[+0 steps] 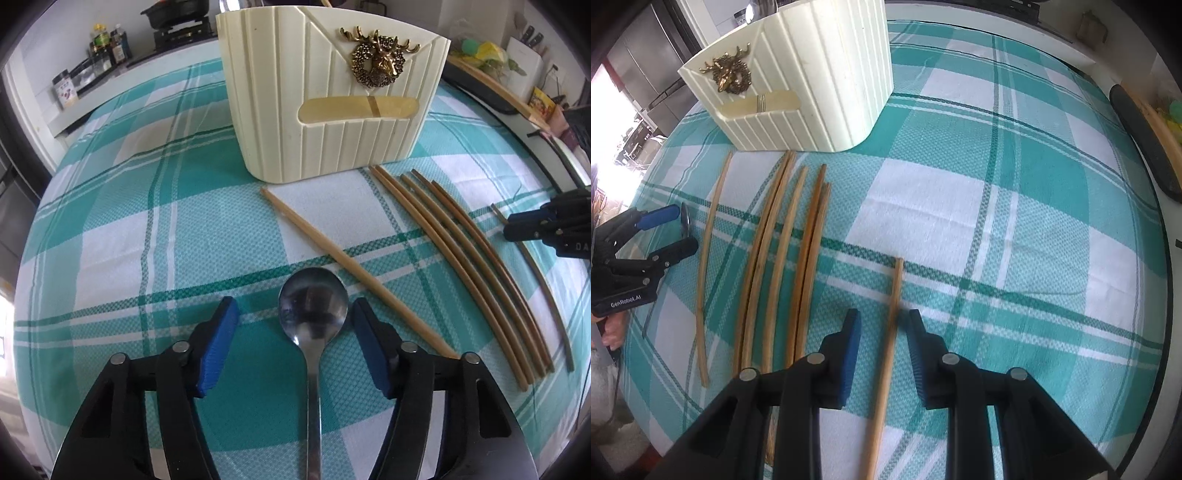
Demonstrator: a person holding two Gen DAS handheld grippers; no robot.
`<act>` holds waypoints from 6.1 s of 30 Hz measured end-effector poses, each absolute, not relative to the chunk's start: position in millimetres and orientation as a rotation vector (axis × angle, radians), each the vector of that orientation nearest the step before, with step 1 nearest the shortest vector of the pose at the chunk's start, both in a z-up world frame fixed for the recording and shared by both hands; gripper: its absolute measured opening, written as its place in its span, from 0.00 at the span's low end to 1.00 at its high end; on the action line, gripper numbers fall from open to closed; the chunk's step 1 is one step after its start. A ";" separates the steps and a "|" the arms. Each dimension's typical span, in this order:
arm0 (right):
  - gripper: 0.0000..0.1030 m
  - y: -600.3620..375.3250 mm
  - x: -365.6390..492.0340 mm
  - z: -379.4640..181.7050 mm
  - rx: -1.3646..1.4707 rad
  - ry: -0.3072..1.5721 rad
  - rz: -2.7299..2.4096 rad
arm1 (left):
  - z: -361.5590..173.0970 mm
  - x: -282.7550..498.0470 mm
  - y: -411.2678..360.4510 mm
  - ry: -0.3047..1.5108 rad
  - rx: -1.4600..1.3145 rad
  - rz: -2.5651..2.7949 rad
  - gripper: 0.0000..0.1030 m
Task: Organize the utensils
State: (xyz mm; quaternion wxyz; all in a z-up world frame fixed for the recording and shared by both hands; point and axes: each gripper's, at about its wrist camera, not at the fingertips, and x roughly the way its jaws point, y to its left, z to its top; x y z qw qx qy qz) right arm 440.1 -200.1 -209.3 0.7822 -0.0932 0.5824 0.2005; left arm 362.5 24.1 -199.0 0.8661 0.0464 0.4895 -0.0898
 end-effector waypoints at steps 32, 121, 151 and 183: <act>0.06 -240.8 300.7 -20.4 0.056 0.610 0.505 | -49.6 260.1 63.4 0.707 -0.088 -0.349 0.35; 0.53 -229.5 242.6 -209.3 -0.050 0.782 0.271 | -200.4 226.4 48.0 0.890 -0.155 -0.071 0.84; 0.53 -229.4 243.8 -211.4 -0.053 0.786 0.258 | -196.1 230.6 46.1 0.889 -0.169 -0.076 0.87; 0.41 -232.7 300.8 -198.1 0.028 0.919 0.445 | -201.8 315.0 -21.5 0.944 -0.034 -0.007 0.68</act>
